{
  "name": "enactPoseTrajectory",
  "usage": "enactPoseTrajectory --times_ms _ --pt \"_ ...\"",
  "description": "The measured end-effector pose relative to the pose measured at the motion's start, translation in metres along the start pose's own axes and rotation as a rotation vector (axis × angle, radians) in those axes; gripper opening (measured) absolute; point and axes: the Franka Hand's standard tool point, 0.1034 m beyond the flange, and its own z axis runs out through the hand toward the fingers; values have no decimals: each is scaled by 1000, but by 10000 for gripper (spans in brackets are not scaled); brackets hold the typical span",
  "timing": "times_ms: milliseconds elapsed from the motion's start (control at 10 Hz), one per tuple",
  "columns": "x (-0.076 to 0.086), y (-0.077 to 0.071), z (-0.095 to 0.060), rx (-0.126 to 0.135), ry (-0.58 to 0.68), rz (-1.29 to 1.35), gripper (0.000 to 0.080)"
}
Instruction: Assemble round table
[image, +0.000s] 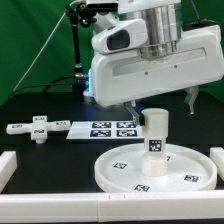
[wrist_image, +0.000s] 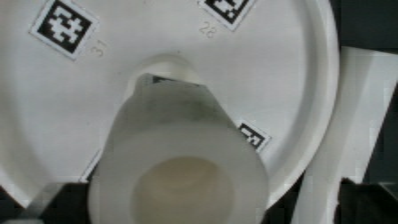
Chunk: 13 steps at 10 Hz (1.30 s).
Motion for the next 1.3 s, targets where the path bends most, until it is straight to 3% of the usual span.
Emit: enactPoseTrajectory --times_ms 100,500,700,900,1300 --pt "4 4 1 -10 29 -1 649" --pt "-4 15 5 -23 38 -22 649" --pt "-11 23 7 -27 38 -25 649" --pt "-28 27 10 -34 39 -10 649" --pt "-29 17 14 -41 53 -29 637"
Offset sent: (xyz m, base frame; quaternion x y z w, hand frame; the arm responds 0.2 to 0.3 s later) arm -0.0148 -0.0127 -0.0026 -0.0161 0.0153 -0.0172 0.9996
